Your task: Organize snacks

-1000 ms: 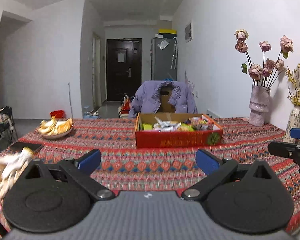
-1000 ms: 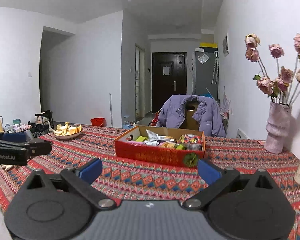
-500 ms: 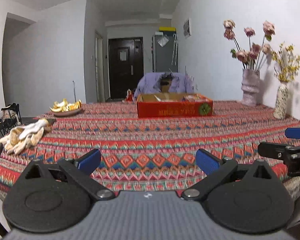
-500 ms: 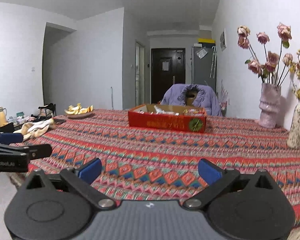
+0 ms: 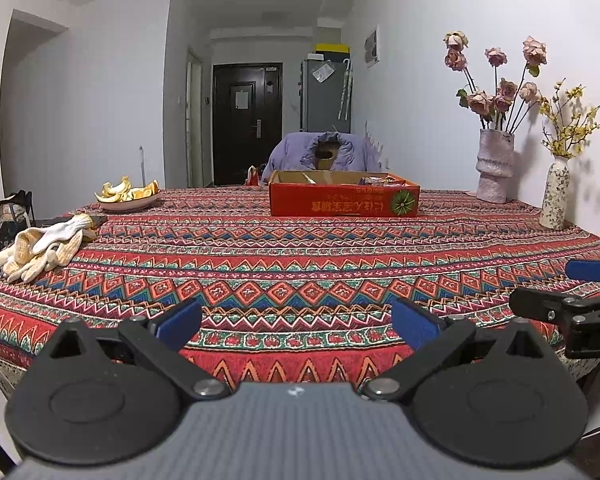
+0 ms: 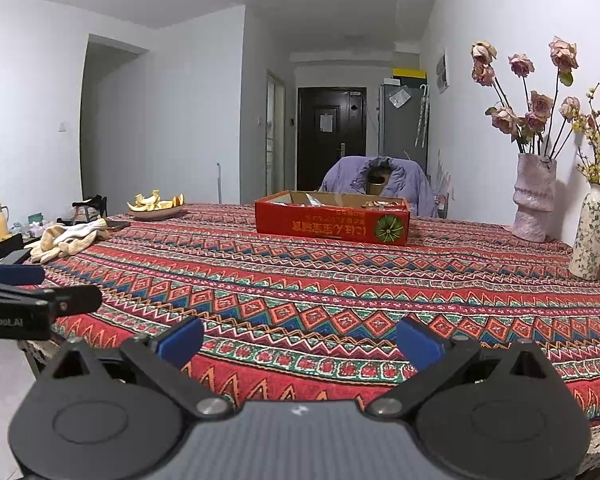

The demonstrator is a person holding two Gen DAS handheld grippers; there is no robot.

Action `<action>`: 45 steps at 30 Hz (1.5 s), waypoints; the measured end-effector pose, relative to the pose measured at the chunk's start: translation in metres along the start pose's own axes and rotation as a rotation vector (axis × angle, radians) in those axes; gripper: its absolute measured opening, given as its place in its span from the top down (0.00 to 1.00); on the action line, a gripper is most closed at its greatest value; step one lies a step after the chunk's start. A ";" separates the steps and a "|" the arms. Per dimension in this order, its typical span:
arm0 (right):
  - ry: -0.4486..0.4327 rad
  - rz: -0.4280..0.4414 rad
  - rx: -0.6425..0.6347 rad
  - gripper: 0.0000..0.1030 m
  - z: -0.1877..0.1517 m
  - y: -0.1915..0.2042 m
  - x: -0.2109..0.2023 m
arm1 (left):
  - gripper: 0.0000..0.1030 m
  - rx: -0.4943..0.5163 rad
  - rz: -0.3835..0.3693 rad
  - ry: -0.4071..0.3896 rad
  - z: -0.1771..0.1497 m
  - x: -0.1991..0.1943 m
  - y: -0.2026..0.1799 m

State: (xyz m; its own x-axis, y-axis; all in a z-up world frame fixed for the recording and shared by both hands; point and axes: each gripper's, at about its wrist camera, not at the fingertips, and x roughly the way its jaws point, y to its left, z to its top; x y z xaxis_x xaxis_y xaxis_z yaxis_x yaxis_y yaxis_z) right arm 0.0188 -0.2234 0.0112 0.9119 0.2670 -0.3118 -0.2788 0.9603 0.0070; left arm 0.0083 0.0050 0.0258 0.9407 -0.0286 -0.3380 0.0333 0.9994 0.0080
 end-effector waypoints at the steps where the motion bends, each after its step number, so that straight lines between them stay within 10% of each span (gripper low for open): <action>1: -0.003 0.000 -0.001 0.00 0.000 0.000 -0.001 | 0.00 0.001 -0.001 -0.003 0.000 0.000 0.000; 45: -0.038 -0.029 0.029 0.00 0.000 -0.009 -0.006 | 0.00 0.004 0.014 -0.005 0.002 0.000 0.002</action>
State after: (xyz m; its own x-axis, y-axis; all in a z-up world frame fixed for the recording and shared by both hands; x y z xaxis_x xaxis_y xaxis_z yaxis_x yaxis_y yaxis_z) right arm 0.0159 -0.2338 0.0128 0.9305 0.2414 -0.2756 -0.2437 0.9695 0.0264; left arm 0.0087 0.0068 0.0279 0.9429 -0.0149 -0.3327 0.0217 0.9996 0.0167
